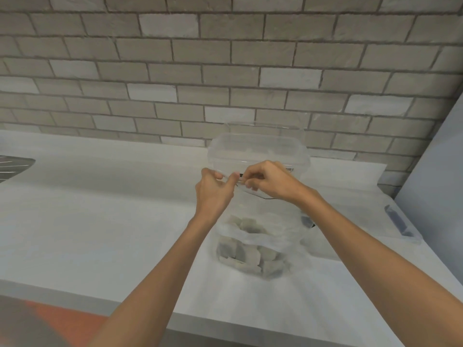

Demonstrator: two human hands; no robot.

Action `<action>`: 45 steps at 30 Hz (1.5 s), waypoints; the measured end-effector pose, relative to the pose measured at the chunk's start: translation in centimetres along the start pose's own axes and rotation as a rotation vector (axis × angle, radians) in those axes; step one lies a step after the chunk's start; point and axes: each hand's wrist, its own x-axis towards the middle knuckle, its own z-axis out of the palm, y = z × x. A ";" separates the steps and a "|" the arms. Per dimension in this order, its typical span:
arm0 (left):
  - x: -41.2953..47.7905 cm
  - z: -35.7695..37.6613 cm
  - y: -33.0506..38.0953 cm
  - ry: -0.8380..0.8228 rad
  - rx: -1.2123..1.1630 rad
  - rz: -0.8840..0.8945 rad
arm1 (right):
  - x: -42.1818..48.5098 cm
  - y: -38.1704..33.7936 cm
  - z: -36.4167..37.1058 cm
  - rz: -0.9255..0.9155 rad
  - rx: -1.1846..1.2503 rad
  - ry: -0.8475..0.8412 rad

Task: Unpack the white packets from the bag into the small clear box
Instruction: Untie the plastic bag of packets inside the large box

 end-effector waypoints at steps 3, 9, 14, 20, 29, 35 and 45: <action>0.5 -0.4 -0.6 -0.015 -0.001 0.002 | 0.1 0.3 -0.3 0.009 -0.020 0.031; -0.6 -3.1 -2.9 -0.115 0.283 -0.001 | 1.0 2.4 -1.8 0.069 -0.066 0.213; -0.9 -4.1 -2.1 -0.044 0.677 0.439 | 1.1 1.7 -1.4 0.015 -0.031 0.178; 1.4 -1.5 0.7 -0.245 0.879 0.543 | 0.4 0.5 -1.6 -0.028 0.040 0.097; 3.2 -0.7 0.7 -0.482 0.693 0.298 | -3.1 2.7 -2.0 0.050 -0.552 -0.140; 3.9 -2.1 0.3 -0.442 0.631 0.207 | -4.2 3.1 -3.6 0.280 -0.547 -0.277; 2.6 -2.1 -1.9 -0.428 0.082 -0.151 | -4.4 3.0 -2.4 0.351 0.083 -0.294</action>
